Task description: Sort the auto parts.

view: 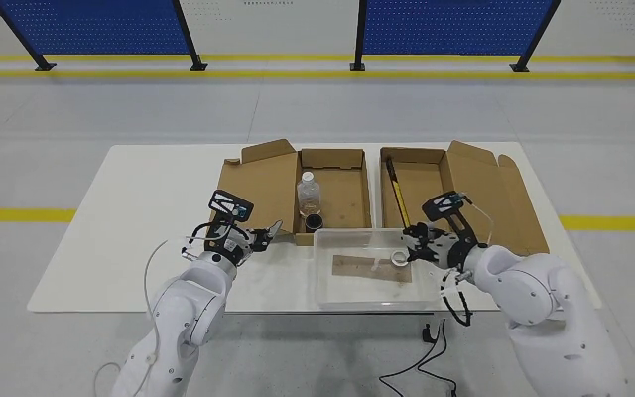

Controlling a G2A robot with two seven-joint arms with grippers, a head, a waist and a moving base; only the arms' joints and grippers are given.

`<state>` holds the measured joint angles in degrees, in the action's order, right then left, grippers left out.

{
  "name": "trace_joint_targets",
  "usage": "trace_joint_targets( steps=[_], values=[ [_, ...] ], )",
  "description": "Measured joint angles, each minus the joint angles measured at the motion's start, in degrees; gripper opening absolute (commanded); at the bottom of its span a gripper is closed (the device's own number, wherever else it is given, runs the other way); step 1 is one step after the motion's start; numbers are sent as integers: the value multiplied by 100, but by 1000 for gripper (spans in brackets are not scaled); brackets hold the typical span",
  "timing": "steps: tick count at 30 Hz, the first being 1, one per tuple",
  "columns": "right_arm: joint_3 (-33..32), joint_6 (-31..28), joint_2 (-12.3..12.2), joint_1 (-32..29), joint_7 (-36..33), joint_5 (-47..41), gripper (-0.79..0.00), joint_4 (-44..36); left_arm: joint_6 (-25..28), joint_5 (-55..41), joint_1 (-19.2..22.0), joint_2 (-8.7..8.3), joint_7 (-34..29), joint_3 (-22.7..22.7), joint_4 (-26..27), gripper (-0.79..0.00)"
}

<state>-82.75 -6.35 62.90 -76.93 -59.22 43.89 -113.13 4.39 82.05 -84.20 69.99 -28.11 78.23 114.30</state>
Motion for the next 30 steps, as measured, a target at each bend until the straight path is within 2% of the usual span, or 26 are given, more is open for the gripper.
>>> trace_joint_targets(
  steps=[5, 12, 21, 30],
  values=[
    [-49, 59, 2, 9, 185, -364, -785, 84, 0, 0, 0, 0, 0, 0, 0, 0],
    [14, 157, -13, 52, 349, -162, -785, 104, 0, 0, 0, 0, 0, 0, 0, 0],
    [33, 605, -21, 105, 809, 547, -785, 104, 0, 0, 0, 0, 0, 0, 0, 0],
    [159, 1194, 27, 614, 1396, 1056, -785, 831, 0, 0, 0, 0, 0, 0, 0, 0]
  ],
)
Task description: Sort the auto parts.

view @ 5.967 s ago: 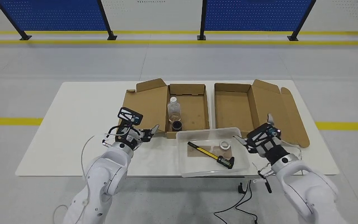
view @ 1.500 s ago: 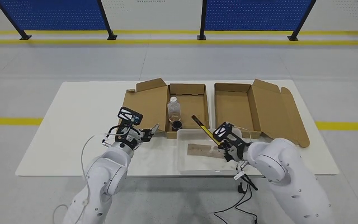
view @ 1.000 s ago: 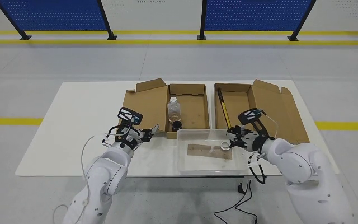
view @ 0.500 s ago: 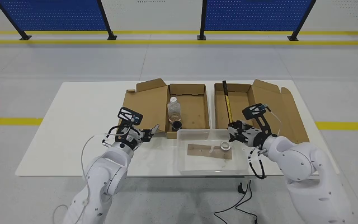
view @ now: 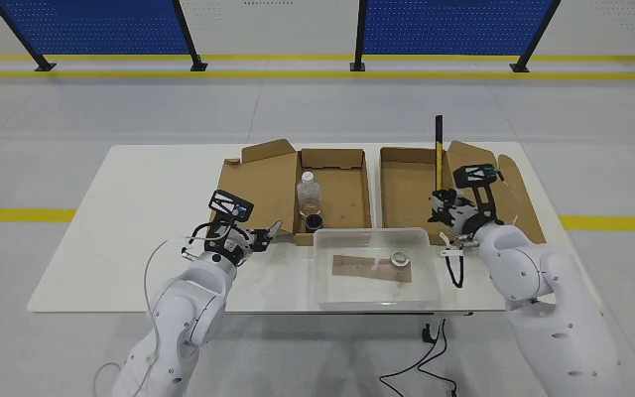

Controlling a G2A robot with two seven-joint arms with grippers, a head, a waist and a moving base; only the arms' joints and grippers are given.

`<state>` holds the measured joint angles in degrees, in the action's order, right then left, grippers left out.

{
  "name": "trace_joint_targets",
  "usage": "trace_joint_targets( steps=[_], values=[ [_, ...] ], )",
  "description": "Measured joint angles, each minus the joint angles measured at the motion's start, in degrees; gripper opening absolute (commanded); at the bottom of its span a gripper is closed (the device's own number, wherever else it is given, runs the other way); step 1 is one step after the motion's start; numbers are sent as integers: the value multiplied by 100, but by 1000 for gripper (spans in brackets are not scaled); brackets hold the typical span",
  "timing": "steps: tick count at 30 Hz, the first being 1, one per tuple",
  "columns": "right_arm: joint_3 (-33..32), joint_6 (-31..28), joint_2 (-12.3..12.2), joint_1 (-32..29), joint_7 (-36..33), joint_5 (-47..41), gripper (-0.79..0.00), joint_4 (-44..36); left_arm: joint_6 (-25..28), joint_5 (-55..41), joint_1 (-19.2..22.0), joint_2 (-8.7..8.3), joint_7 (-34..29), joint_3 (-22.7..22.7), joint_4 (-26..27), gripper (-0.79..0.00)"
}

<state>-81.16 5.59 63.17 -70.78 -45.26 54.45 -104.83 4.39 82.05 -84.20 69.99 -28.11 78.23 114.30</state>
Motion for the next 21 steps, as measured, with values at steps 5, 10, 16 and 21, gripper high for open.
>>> trace_joint_targets(
  steps=[5, 10, 16, 21],
  values=[
    [198, 356, 59, 543, 305, 273, -785, 781, 0, 0, 0, 0, 0, 0, 0, 0],
    [490, 598, 154, 1111, 374, 191, -785, 1805, 0, 0, 0, 0, 0, 0, 0, 0],
    [883, 687, 283, 1594, 341, -57, -785, 2955, 0, 0, 0, 0, 0, 0, 0, 0],
    [1201, 741, 369, 1773, 338, 39, -785, 3516, 0, 0, 0, 0, 0, 0, 0, 0]
  ],
)
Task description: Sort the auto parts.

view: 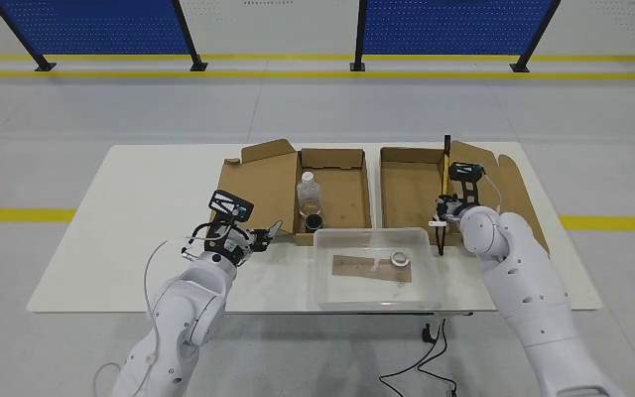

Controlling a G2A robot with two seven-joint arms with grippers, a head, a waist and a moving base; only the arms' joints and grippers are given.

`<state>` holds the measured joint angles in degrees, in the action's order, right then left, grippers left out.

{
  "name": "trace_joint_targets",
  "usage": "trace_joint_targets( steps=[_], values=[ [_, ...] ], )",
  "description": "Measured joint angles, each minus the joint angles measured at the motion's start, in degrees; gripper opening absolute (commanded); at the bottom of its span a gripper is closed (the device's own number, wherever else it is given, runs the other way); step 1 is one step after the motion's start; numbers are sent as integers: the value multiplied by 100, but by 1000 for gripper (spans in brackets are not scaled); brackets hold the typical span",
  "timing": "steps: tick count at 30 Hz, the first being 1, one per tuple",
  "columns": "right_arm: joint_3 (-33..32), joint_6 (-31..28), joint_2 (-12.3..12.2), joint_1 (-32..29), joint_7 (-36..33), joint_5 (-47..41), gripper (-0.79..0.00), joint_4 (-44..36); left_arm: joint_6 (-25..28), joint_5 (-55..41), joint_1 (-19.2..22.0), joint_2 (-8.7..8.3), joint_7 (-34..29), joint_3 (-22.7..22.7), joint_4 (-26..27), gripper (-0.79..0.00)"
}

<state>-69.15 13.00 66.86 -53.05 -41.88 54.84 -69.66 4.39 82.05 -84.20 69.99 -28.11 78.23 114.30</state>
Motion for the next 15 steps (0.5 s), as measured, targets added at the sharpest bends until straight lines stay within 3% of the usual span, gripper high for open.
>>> trace_joint_targets(
  steps=[9, 14, 15],
  values=[
    [268, -14, 121, 202, 25, -111, -785, 539, 0, 0, 0, 0, 0, 0, 0, 0],
    [306, 32, 151, 283, -7, -59, -422, 711, 0, 0, 0, 0, 0, 0, 0, 0],
    [309, 36, 155, 294, -5, -53, -249, 735, 0, 0, 0, 0, 0, 0, 0, 0]
  ],
)
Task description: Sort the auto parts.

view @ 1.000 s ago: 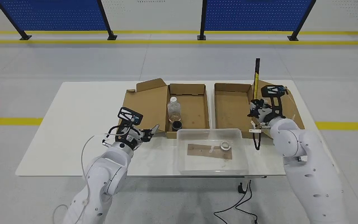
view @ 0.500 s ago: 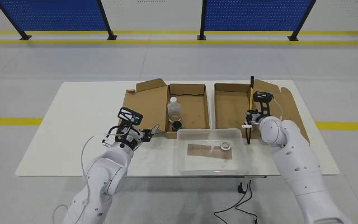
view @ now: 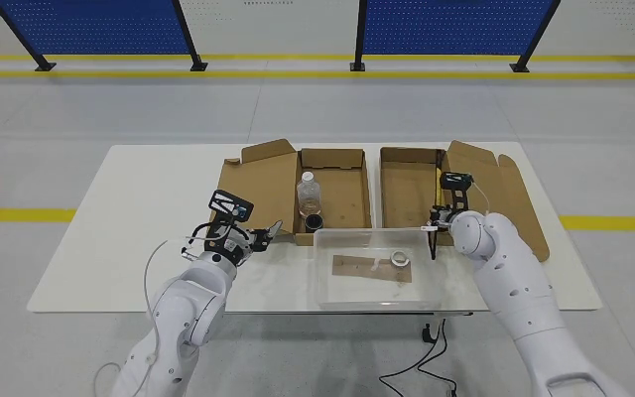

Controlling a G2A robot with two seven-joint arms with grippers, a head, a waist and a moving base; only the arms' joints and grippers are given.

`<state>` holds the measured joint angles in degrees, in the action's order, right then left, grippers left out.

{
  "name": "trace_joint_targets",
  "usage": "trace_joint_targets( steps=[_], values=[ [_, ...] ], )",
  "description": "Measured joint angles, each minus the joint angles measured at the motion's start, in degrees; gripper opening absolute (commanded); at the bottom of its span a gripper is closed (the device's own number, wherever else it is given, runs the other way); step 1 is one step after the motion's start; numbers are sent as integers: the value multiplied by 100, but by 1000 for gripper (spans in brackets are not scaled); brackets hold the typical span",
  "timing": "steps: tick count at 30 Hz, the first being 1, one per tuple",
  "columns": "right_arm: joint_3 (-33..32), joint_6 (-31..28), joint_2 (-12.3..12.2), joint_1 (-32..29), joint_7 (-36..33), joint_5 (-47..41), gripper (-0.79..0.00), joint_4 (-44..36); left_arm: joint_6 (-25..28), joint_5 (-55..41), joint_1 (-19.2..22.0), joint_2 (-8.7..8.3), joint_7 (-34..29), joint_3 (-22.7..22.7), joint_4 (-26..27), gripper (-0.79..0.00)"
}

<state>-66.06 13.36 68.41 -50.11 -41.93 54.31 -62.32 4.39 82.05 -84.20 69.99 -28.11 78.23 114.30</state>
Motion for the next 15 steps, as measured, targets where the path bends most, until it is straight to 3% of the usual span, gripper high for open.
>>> trace_joint_targets(
  steps=[1, 2, 9, 15],
  values=[
    [2, 4, 5, 9, -1, 6, -25, 21, 0, 0, 0, 0, 0, 0, 0, 0],
    [1, 5, 8, 13, -3, 15, 0, 33, 0, 0, 0, 0, 0, 0, 0, 0],
    [1, -174, 0, 4, 25, 237, 0, -118, 0, 0, 0, 0, 0, 0, 0, 0],
    [-152, -330, -75, -278, 63, 578, 0, -966, 0, 0, 0, 0, 0, 0, 0, 0]
  ],
)
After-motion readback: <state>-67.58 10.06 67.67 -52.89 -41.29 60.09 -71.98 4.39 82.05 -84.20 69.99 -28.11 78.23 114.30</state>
